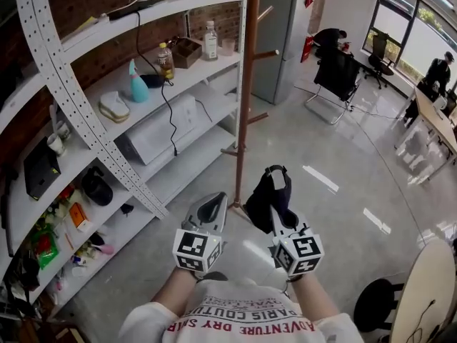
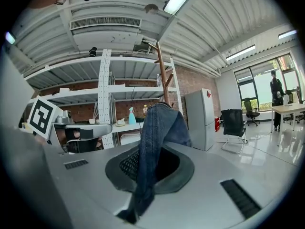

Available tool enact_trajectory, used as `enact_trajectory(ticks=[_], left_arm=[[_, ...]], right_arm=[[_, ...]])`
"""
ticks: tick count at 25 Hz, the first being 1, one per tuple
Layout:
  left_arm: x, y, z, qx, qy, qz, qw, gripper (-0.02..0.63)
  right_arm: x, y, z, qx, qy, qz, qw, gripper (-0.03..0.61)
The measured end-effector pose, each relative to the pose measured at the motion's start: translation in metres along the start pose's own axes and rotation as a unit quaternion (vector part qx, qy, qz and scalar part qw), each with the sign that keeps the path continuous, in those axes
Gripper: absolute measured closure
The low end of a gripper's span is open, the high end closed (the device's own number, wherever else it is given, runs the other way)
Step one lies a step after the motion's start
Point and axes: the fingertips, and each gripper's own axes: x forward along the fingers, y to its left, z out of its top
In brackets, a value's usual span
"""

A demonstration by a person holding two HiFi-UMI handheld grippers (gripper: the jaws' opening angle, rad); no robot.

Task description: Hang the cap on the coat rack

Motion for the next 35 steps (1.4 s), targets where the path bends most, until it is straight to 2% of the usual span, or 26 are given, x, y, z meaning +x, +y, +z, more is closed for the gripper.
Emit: enact_trajectory(ticks=[5, 11, 17, 22, 27, 35], left_arm=[[0.039, 0.008, -0.004, 0.006, 0.013, -0.017, 0.9998, 0.609], [0.082, 0.042, -0.009, 0.002, 0.018, -0.034, 0.9993, 0.609], [0.129, 0.074, 0.006, 0.001, 0.005, -0.055, 0.9985, 0.609], [0.153, 0.083, 0.005, 0.003, 0.012, -0.063, 0.9979, 0.609], [0.166, 0.081, 0.009, 0.004, 0.008, -0.054, 0.9985, 0.609], [0.175, 0.075, 0.024, -0.003, -0.004, -0.002, 1.0, 0.609]], right_arm=[[0.029, -0.023, 0.011, 0.002, -0.006, 0.005, 1.0, 0.558], [0.075, -0.041, 0.033, -0.015, -0.021, -0.003, 1.0, 0.558], [0.118, -0.065, 0.069, -0.028, -0.039, -0.013, 0.999, 0.558], [0.134, -0.08, 0.103, -0.043, -0.058, -0.02, 0.997, 0.558], [0.143, -0.087, 0.143, -0.071, -0.087, 0.005, 0.994, 0.558], [0.153, -0.091, 0.198, -0.113, -0.129, 0.076, 0.982, 0.558]])
